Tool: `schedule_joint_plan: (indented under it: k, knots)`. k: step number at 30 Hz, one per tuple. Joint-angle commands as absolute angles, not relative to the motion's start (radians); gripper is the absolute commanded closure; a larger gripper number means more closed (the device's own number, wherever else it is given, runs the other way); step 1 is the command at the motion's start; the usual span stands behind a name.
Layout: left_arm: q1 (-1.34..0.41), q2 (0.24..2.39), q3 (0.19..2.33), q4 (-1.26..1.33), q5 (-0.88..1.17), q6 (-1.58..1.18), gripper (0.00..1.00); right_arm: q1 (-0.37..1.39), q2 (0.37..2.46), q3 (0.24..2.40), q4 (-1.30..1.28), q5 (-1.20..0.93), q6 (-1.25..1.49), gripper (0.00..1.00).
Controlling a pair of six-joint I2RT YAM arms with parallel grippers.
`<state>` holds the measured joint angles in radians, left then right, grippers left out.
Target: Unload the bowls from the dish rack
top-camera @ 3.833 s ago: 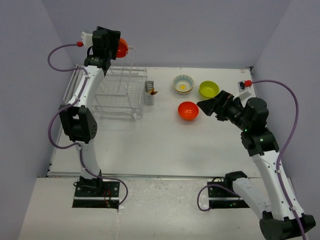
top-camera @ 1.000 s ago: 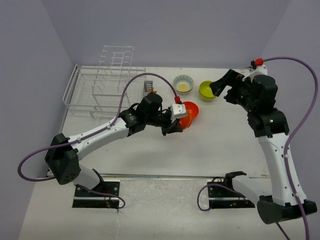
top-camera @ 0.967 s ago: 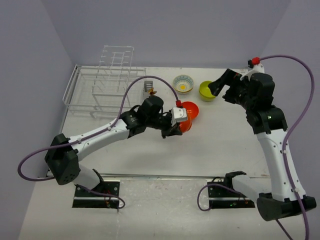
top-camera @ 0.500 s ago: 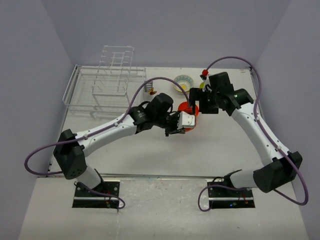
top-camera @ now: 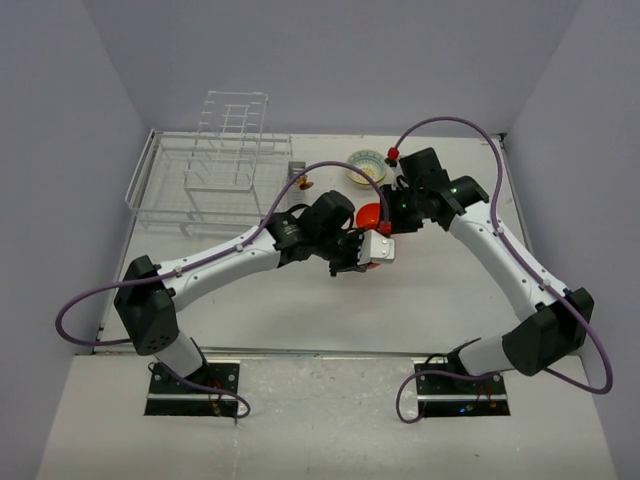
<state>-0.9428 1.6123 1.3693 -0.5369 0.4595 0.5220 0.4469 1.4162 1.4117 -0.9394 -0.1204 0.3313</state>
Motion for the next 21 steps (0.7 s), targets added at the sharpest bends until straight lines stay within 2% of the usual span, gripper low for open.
schedule_joint_plan:
  k: [1, 3, 6, 9, 21]
  knots:
    - [-0.943, 1.603, 1.422, -0.512, 0.436, 0.563, 1.00, 0.462, 1.440, 1.440, -0.965, -0.072, 0.318, 0.74]
    - [-0.943, 1.605, 1.428, -0.517, 0.419, 0.558, 1.00, 0.466, 1.442, 1.447, -0.962, -0.061, 0.324, 0.87]
    - [-0.943, 1.611, 1.434, -0.518, 0.390, 0.551, 1.00, 0.468, 1.453, 1.450, -0.957, -0.071, 0.324, 0.87]
    - [-0.943, 1.620, 1.450, -0.518, 0.359, 0.539, 1.00, 0.469, 1.466, 1.457, -0.950, -0.089, 0.325, 1.00]
    - [-0.943, 1.658, 1.463, -0.502, 0.233, 0.514, 1.00, 0.469, 1.430, 1.448, -0.844, -0.072, 0.373, 1.00]
